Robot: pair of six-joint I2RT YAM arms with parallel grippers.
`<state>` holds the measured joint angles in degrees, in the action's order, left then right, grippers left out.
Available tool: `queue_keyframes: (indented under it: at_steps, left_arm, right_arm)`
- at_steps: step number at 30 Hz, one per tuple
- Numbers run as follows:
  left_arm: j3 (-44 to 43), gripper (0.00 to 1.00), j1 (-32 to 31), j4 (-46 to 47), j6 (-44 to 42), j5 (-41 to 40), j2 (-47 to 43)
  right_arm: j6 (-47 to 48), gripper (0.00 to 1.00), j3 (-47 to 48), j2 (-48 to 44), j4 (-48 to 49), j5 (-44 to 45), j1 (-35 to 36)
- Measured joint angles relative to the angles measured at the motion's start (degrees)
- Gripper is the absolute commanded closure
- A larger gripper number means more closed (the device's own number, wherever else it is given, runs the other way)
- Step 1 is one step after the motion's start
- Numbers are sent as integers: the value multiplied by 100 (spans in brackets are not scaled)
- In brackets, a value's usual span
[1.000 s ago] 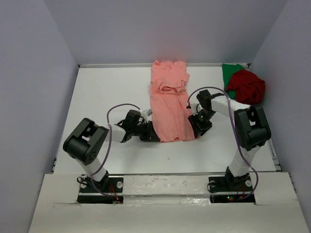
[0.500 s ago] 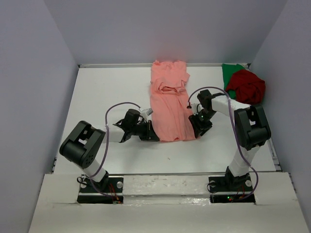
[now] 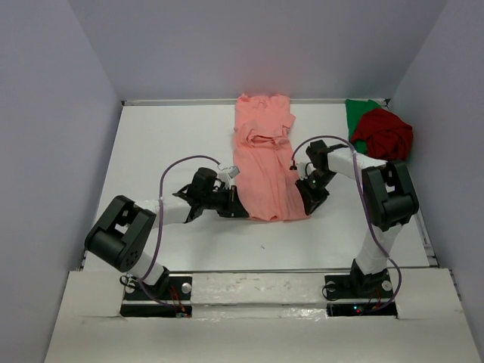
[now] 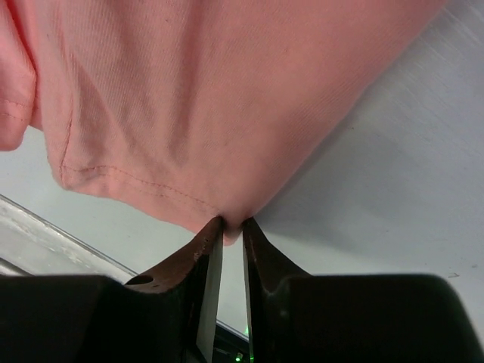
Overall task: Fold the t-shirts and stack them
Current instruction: Grab the bottom of the folded rectangular tshirt with both arms, then fold the folded rectangular tshirt in 1/3 of the way
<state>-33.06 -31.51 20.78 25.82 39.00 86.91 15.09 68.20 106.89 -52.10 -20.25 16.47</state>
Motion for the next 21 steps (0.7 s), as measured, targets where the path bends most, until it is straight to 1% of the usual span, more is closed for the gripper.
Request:
queue_keyframes:
  at_steps: [1,2,5,15,21]
  left_arm:
    - [0,100,0,-11,-7,0,0]
    - [0,100,-2,-20,-13,0,0]
    - [0,100,-2,-33,-31,0,0]
    - [-203,100,-4,-293,-356,33,-63]
    - [-503,100,-7,-573,-1049,538,-391]
  right_arm:
    - [9,78,0,7,-7,-35,0]
    - [33,85,0,13,-26,-85,0]
    - [90,100,0,46,-74,-197,0]
    - [348,100,13,57,-358,-295,0]
    - [623,100,168,-334,-879,-358,0]
